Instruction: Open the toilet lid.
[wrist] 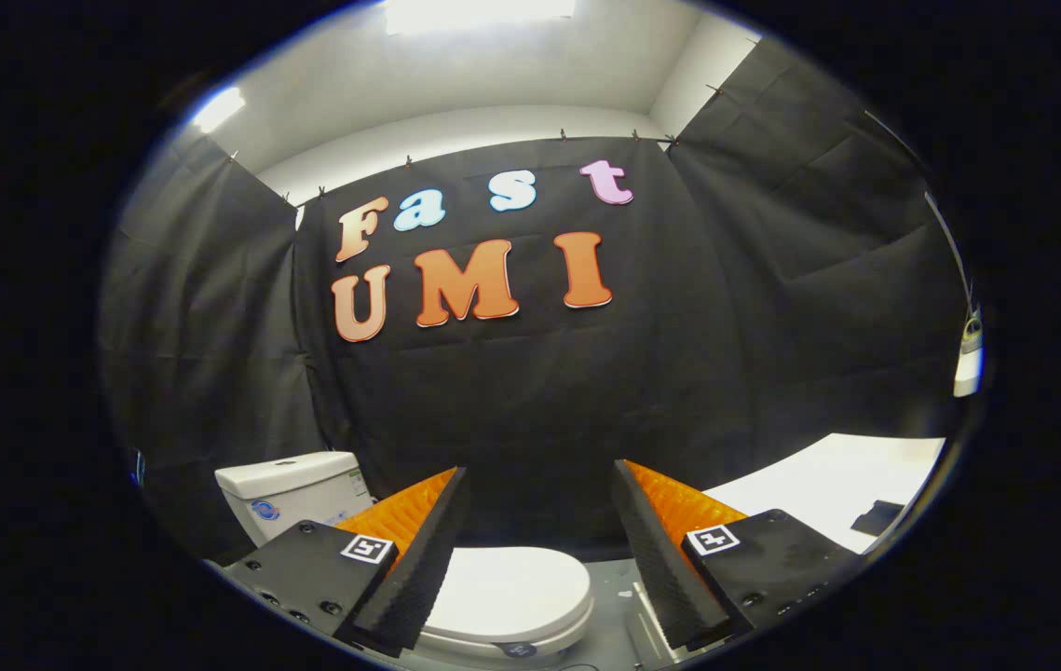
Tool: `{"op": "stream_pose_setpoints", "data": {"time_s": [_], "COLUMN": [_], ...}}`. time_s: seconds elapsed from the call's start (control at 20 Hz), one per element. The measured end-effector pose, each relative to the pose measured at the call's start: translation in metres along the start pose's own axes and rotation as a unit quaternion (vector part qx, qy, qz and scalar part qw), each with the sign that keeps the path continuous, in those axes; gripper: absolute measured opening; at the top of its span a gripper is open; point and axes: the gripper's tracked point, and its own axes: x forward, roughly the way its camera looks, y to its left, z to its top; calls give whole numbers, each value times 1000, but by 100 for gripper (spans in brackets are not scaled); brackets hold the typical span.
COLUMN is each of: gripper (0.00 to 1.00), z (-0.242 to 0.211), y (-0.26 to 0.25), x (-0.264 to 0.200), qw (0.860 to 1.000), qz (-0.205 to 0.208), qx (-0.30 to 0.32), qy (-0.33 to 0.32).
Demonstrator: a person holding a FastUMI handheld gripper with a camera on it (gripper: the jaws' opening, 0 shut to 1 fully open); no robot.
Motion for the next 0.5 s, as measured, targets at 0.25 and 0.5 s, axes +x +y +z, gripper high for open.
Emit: {"op": "stream_pose_setpoints", "data": {"time_s": [0.25, 0.5], "gripper": [99, 98], "z": [-99, -197], "y": [23, 2], "x": [14, 8], "qw": [995, 980], "qz": [16, -9], "qx": [76, 129], "qy": [68, 153]}}
